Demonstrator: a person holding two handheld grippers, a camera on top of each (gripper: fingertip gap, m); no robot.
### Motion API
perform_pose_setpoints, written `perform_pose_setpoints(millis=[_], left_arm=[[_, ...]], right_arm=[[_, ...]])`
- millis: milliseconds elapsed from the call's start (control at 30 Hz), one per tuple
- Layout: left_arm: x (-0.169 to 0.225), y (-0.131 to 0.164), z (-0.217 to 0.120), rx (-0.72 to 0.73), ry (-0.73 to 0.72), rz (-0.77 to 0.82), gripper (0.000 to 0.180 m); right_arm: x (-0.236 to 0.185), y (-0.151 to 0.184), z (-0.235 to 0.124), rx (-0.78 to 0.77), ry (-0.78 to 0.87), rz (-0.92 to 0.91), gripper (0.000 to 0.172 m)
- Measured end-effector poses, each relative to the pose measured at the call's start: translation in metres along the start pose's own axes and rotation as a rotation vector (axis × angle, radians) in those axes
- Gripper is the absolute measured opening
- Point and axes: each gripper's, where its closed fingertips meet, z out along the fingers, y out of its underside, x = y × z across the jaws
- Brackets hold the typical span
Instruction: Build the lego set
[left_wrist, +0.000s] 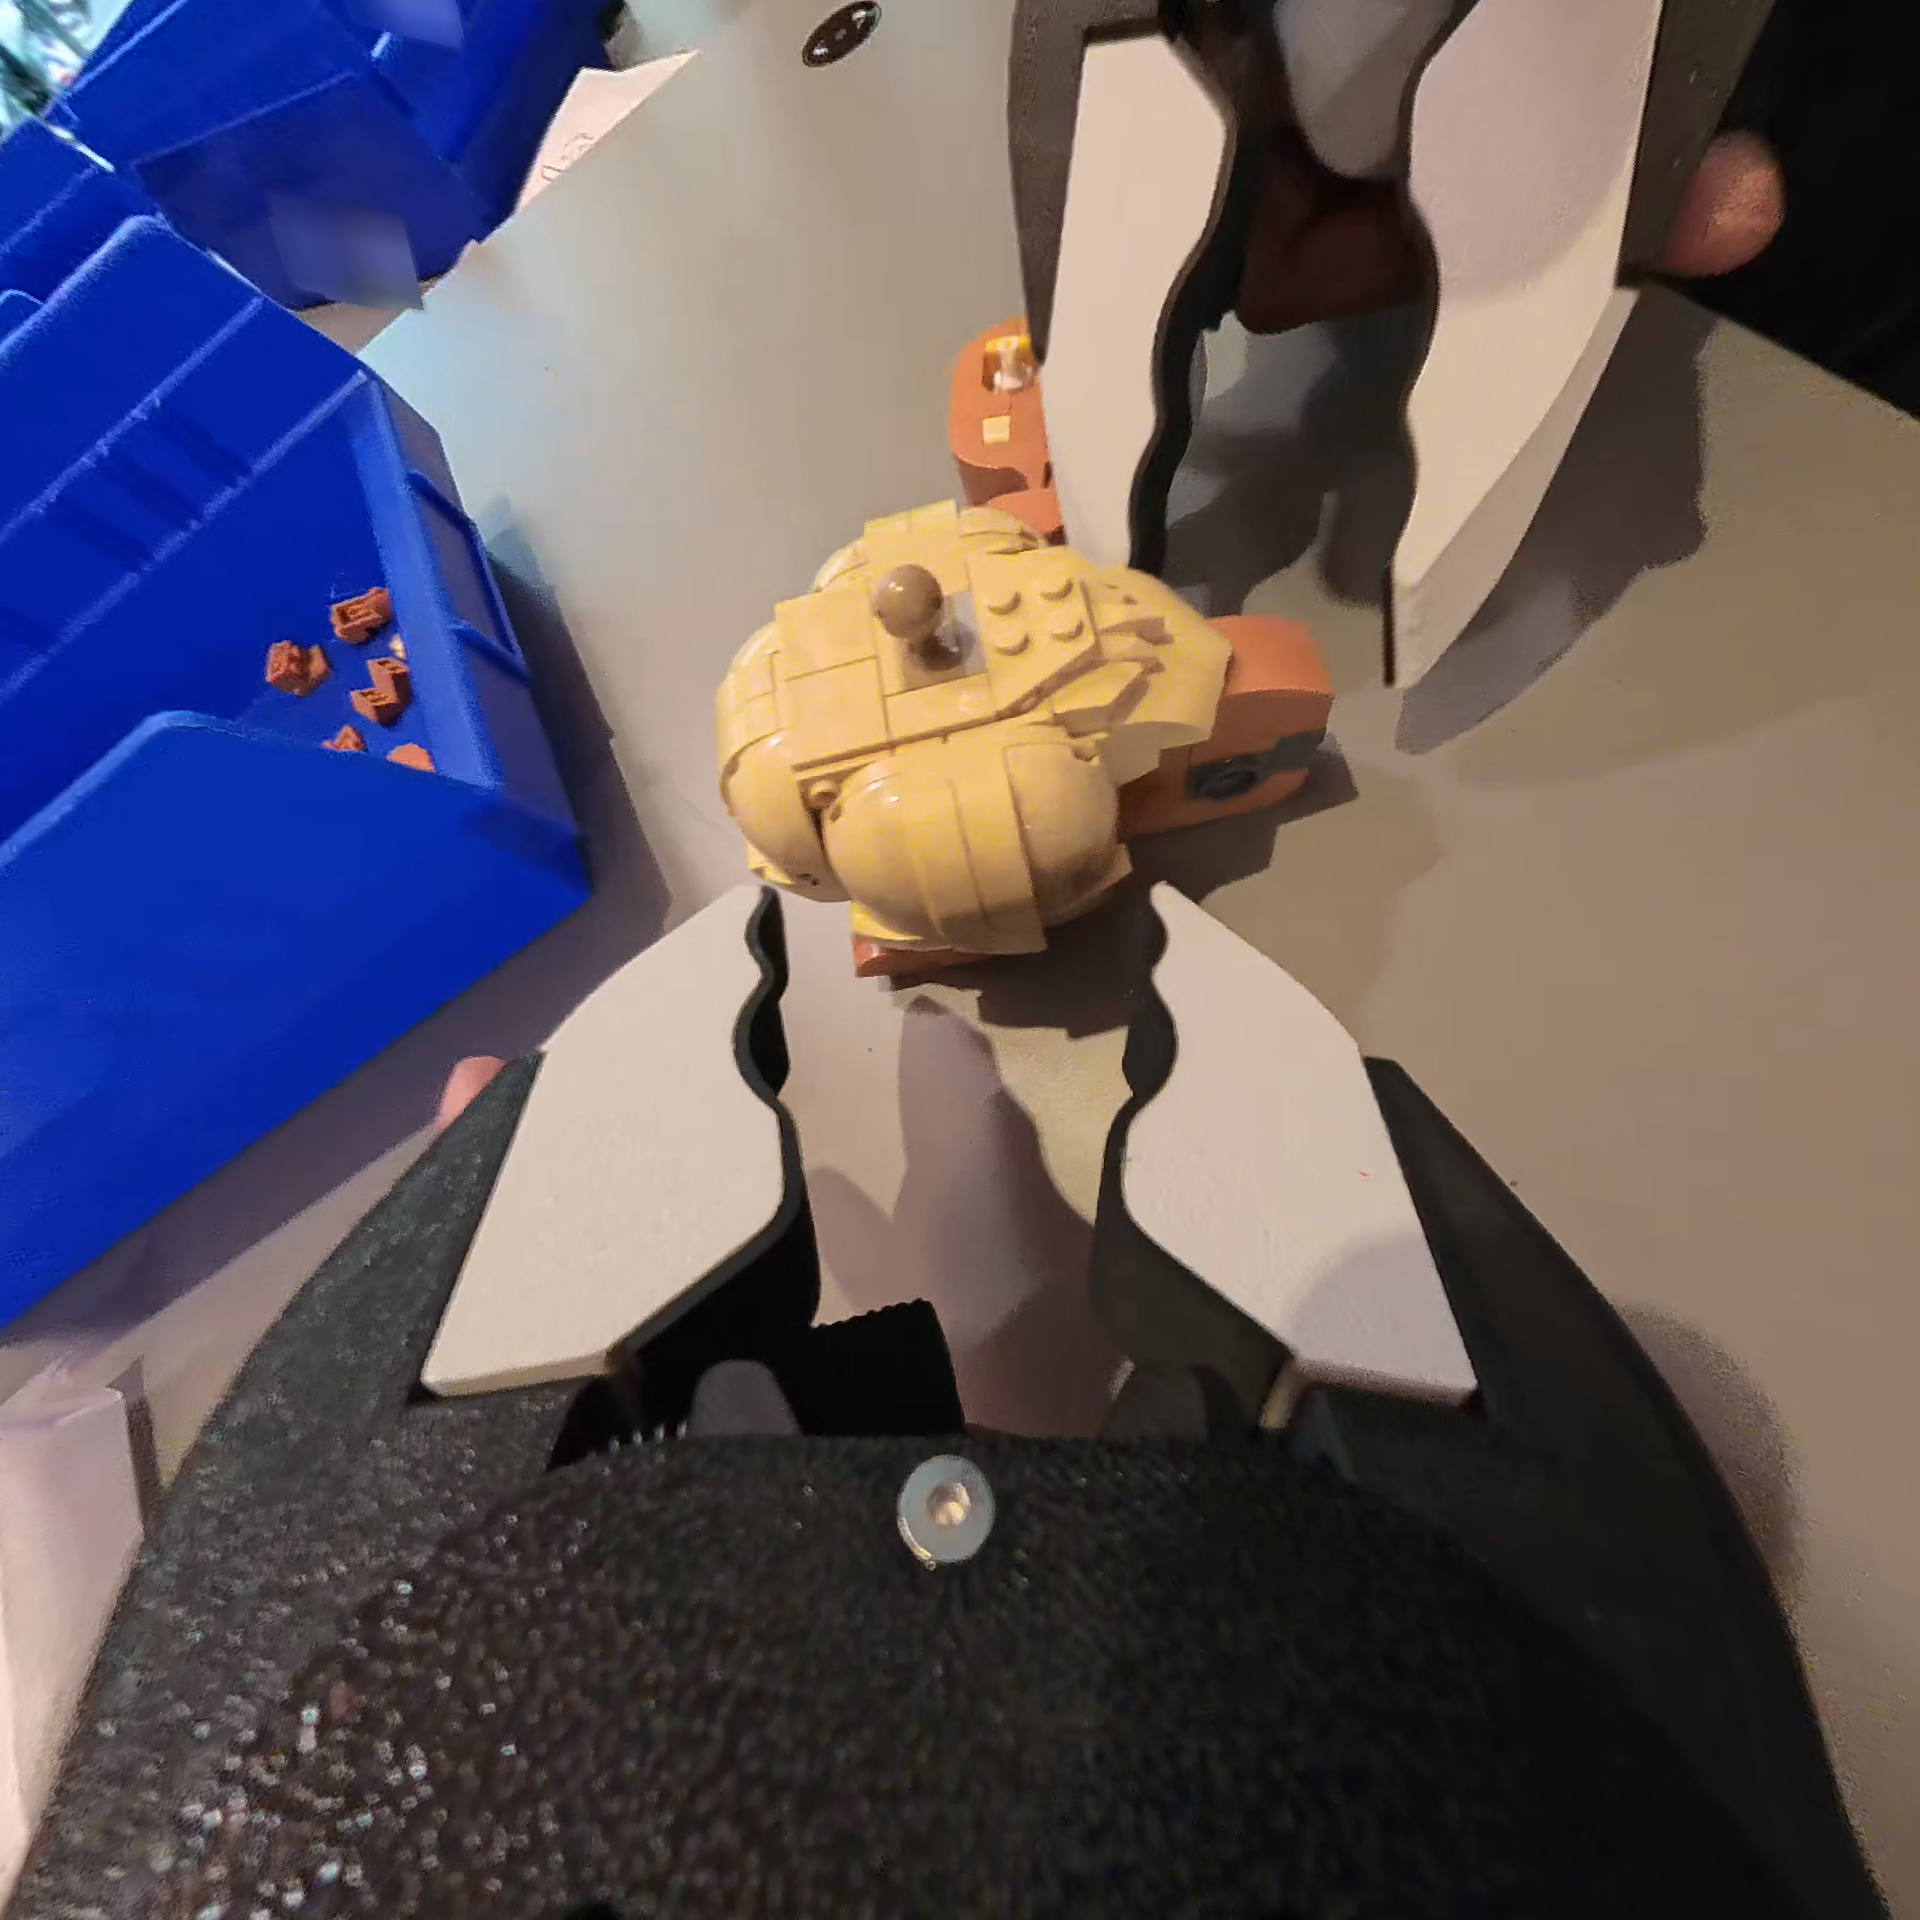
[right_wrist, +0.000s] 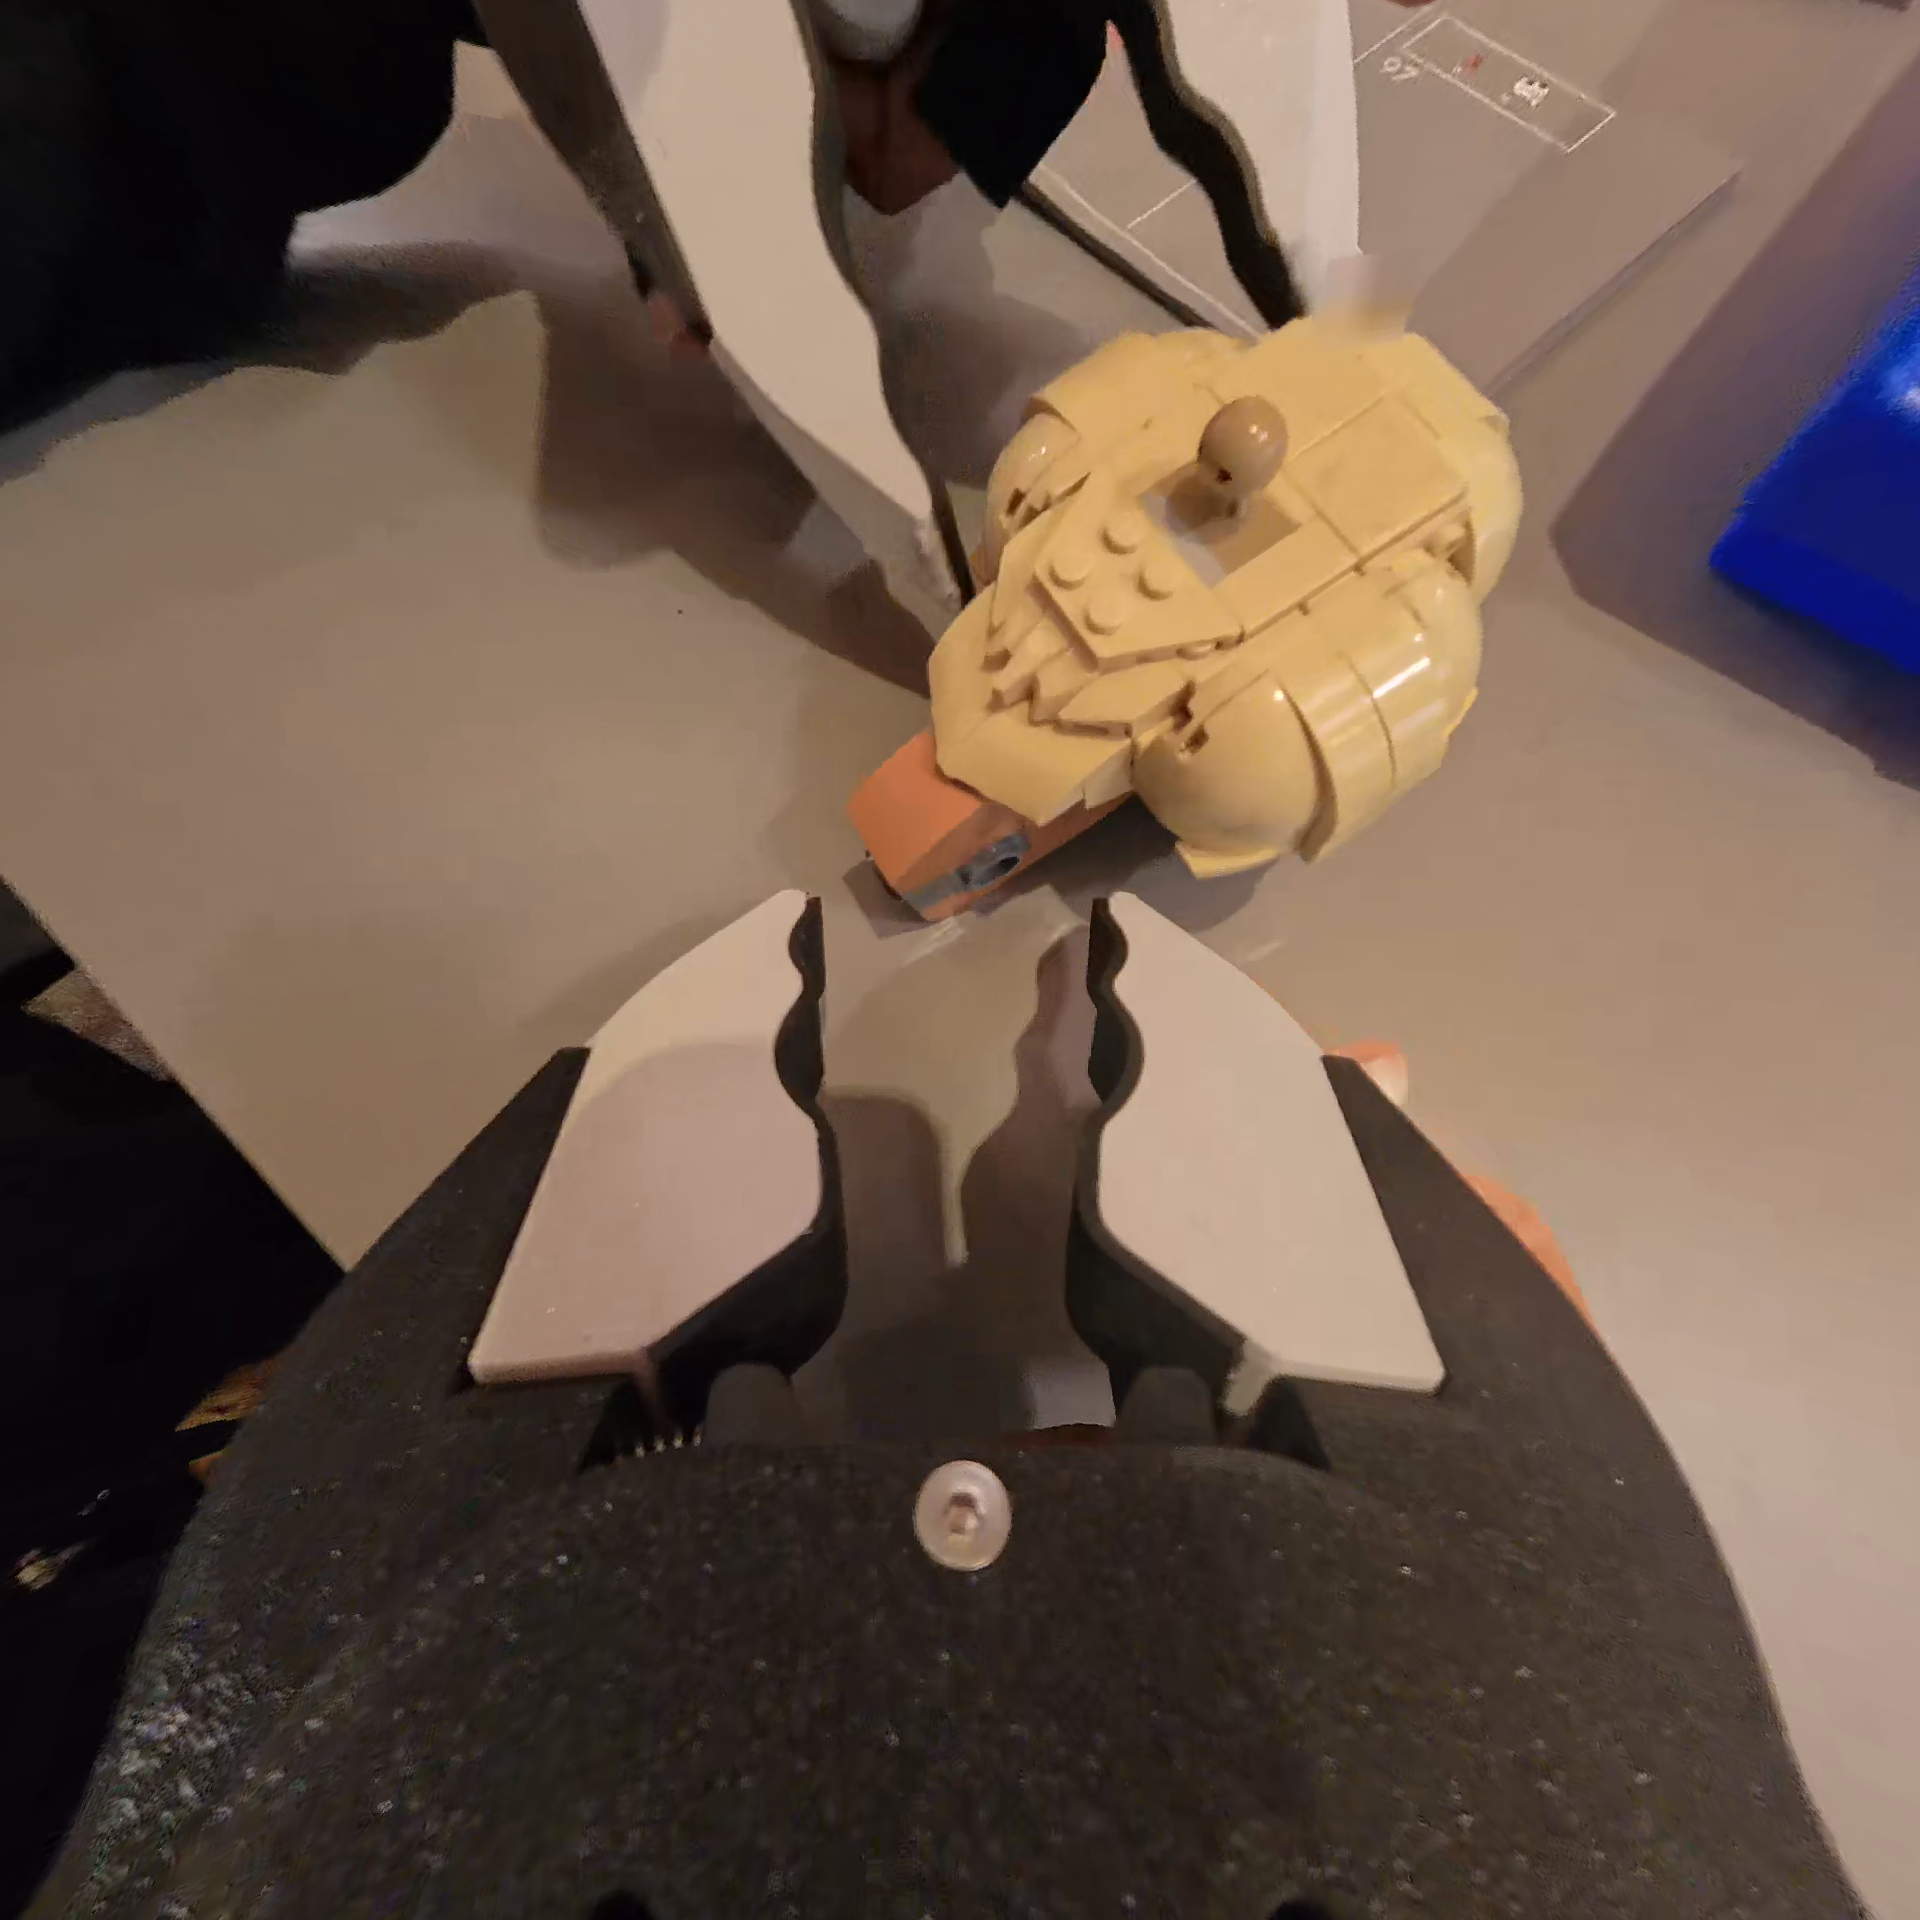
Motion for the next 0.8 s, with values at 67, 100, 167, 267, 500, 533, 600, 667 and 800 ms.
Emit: perform_pose_setpoints(millis=[67, 100, 167, 267, 500, 533, 600, 667, 800], left_arm=[[0.006, 0.000, 0.004, -0.005, -0.032, 0.001, 0.061], [0.009, 0.001, 0.006, -0.013, -0.053, 0.001, 0.061], [0.013, -0.001, 0.009, -0.014, -0.106, -0.002, 0.062], [0.016, -0.003, 0.011, -0.040, -0.171, -0.021, 0.063], [0.019, -0.008, 0.009, -0.048, -0.264, -0.159, 0.057], [0.018, -0.008, 0.007, -0.042, -0.277, -0.218, 0.058], [0.019, -0.008, 0.002, -0.020, -0.280, -0.388, 0.058], [0.023, -0.010, -0.002, 0.029, -0.257, -0.597, 0.058], [0.027, -0.014, -0.012, 0.139, -0.251, -0.872, 0.057]], right_arm=[[0.001, -0.002, 0.006, -0.006, 0.031, -0.022, 0.048], [0.001, -0.002, 0.008, -0.007, 0.040, -0.032, 0.048], [0.002, -0.001, 0.011, -0.021, 0.060, -0.054, 0.048], [0.005, -0.001, 0.011, -0.021, 0.085, -0.058, 0.051], [0.023, 0.004, 0.001, -0.014, 0.084, -0.011, 0.028], [0.025, 0.004, 0.000, -0.008, 0.078, 0.003, 0.025], [0.024, 0.001, -0.004, 0.021, 0.014, 0.055, 0.025], [0.024, -0.005, -0.008, 0.064, -0.052, 0.124, 0.024], [0.025, -0.007, -0.010, 0.077, -0.118, 0.180, 0.022]])
